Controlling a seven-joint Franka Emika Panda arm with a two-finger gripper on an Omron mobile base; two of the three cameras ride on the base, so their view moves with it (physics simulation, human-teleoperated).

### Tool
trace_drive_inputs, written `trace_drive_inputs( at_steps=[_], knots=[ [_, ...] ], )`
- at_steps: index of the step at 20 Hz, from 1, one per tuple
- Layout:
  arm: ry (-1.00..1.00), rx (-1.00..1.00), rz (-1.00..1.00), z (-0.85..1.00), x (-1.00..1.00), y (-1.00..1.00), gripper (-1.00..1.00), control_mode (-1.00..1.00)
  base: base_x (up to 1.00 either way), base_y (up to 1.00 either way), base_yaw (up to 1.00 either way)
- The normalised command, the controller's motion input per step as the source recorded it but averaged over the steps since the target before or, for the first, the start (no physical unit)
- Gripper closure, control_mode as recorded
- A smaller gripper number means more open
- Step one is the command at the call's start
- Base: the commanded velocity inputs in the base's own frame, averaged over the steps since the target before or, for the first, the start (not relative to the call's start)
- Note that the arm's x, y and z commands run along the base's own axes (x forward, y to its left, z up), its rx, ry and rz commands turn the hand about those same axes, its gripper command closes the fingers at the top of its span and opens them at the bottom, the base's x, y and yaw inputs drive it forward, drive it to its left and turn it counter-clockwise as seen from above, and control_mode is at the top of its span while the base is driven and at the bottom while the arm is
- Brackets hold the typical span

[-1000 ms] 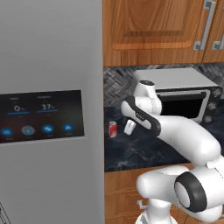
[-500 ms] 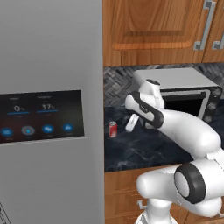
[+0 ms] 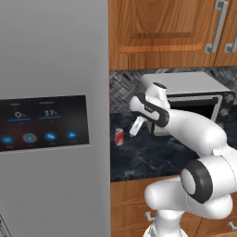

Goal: Four empty soda cans are scattered around the kitchen. Gather all the cans and cluster them next to the stove for recycling.

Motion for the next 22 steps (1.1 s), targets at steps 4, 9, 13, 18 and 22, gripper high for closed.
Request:
trace_drive_inputs(
  at_steps=[4, 9, 13, 18, 22],
  knots=[
    [0.00, 0.00, -0.02, -0.06, 0.19, 0.17, -1.00, -1.00, 0.00, 0.00, 0.00],
    [-0.04, 0.00, -0.01, -0.17, 0.10, 0.06, -1.00, -1.00, 0.00, 0.00, 0.00],
    [-0.02, 0.00, -0.05, -0.16, 0.23, 0.01, -1.00, -1.00, 0.00, 0.00, 0.00],
    [0.00, -0.02, -0.13, -0.08, 0.24, 0.13, -1.00, -1.00, 0.00, 0.00, 0.00],
    [0.00, -0.01, -0.11, -0.08, 0.23, 0.11, -1.00, -1.00, 0.00, 0.00, 0.00]
  ],
)
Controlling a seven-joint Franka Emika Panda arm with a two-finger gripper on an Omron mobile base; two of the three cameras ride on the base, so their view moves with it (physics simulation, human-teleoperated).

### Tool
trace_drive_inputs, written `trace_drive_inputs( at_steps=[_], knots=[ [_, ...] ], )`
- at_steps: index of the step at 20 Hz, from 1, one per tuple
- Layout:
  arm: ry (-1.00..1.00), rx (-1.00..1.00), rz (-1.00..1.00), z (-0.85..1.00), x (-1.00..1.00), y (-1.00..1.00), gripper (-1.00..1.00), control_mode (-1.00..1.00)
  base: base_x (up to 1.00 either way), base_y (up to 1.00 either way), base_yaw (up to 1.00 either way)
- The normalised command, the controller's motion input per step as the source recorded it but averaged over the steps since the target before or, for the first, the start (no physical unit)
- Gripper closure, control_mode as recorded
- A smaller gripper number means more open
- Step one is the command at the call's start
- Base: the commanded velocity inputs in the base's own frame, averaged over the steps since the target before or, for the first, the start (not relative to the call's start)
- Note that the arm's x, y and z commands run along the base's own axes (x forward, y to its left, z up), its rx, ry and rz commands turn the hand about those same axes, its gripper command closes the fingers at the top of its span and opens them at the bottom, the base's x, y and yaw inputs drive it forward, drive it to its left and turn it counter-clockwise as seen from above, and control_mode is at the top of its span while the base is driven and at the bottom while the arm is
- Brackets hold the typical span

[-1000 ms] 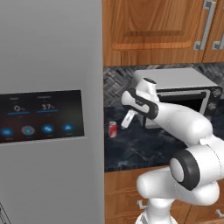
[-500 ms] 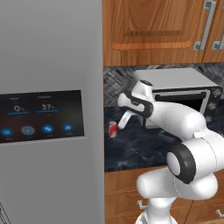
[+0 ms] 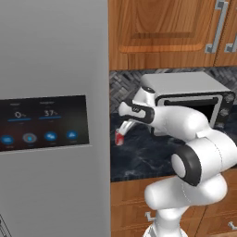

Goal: Four empty soda cans are scattered around the kitchen. Gather all the cans and cluster them next to the stove for recycling.

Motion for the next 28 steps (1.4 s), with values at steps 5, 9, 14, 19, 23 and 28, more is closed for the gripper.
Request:
trace_drive_inputs(
  at_steps=[5, 9, 14, 19, 23, 28],
  knots=[
    [-0.02, -0.02, -0.05, -0.16, 0.17, 0.01, -1.00, -1.00, 0.00, 0.00, 0.00],
    [0.00, 0.00, -0.03, -0.15, 0.18, 0.01, -1.00, -1.00, 0.00, 0.00, 0.00],
    [0.00, 0.00, -0.02, -0.12, 0.20, 0.00, -1.00, -1.00, 0.00, 0.00, 0.00],
    [0.00, 0.00, -0.03, -0.17, 0.17, 0.01, -1.00, -1.00, 0.00, 0.00, 0.00],
    [0.00, 0.00, -0.03, -0.16, 0.15, 0.02, -1.00, -1.00, 0.00, 0.00, 0.00],
    [0.00, 0.00, -0.05, -0.17, 0.17, 0.05, -1.00, -1.00, 0.00, 0.00, 0.00]
  ],
)
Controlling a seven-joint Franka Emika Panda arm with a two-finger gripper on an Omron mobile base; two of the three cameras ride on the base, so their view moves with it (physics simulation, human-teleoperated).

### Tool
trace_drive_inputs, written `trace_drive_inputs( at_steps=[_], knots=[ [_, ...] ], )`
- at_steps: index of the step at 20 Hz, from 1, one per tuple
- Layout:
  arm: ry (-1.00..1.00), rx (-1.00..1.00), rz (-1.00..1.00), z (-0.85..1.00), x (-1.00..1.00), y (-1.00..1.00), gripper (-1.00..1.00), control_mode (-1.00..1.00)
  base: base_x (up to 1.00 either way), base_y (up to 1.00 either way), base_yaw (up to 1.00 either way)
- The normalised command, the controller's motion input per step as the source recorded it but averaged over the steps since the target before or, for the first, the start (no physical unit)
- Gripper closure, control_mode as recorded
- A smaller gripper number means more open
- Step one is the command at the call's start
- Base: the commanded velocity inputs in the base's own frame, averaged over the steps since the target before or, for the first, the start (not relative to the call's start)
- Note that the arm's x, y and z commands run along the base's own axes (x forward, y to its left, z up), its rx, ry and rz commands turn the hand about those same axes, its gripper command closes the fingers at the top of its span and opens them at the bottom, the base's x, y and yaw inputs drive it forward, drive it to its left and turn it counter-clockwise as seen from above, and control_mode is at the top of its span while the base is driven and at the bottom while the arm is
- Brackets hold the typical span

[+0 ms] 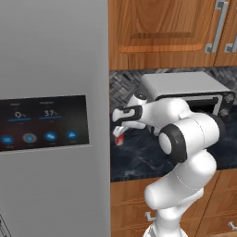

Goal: Four empty soda cans are scattered around the kitchen. Gather all the cans and cluster them next to the stove for recycling.

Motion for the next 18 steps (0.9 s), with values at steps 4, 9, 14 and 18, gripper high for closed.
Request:
trace_drive_inputs(
  at_steps=[4, 9, 14, 18],
  knots=[
    [0.00, 0.00, -0.06, -0.15, 0.20, 0.07, -1.00, -1.00, 0.00, 0.00, 0.00],
    [0.00, 0.00, -0.06, -0.10, 0.17, 0.09, -1.00, -1.00, 0.00, 0.00, 0.00],
    [0.00, 0.00, -0.06, -0.05, 0.00, 0.05, -1.00, -1.00, 0.00, 0.00, 0.00],
    [0.00, 0.00, -0.10, -0.06, 0.00, 0.00, -1.00, -1.00, 0.00, 0.00, 0.00]
  ],
)
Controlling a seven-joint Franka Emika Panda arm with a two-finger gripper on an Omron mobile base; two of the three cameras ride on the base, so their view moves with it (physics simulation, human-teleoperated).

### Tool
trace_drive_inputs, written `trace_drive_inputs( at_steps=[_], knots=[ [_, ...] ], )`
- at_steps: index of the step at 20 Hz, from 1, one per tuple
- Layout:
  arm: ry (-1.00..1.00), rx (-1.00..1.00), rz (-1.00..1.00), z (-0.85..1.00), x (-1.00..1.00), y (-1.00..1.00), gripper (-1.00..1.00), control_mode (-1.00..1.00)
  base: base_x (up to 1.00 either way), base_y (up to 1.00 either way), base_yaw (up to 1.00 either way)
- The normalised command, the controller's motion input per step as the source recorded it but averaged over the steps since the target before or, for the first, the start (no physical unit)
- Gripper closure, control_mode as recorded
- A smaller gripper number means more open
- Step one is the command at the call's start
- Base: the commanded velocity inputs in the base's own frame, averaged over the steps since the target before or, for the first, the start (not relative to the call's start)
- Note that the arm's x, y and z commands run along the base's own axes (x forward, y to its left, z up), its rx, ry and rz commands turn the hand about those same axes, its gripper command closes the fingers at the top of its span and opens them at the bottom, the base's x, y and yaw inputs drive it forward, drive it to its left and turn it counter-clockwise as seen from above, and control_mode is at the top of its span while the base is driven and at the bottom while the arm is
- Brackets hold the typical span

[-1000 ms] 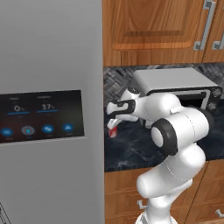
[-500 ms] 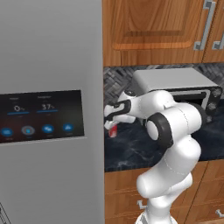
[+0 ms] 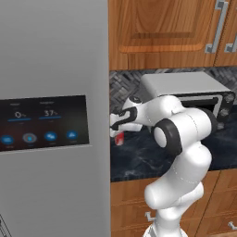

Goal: Four empty soda cans are scattered around the kitchen. Gather all the cans and cluster them next to the stove for recycling.

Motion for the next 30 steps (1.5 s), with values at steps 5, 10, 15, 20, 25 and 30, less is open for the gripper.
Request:
trace_drive_inputs(
  at_steps=[5, 10, 15, 20, 25, 30],
  knots=[
    [0.00, 0.00, -0.08, -0.10, 0.00, 0.00, -1.00, -1.00, 0.00, 0.00, 0.00],
    [0.00, 0.00, -0.06, -0.14, 0.03, 0.01, -1.00, -1.00, 0.00, 0.00, 0.00],
    [0.00, 0.00, -0.04, -0.13, 0.10, 0.00, -1.00, -1.00, 0.00, 0.00, 0.00],
    [0.02, 0.05, -0.03, -0.15, -0.01, 0.00, 1.00, -1.00, 0.00, 0.00, 0.00],
    [0.05, 0.10, -0.05, -0.12, -0.17, 0.00, 1.00, -1.00, 0.00, 0.00, 0.00],
    [-0.09, 0.06, -0.07, 0.03, -0.35, -0.03, 1.00, -1.00, 0.00, 0.00, 0.00]
  ],
)
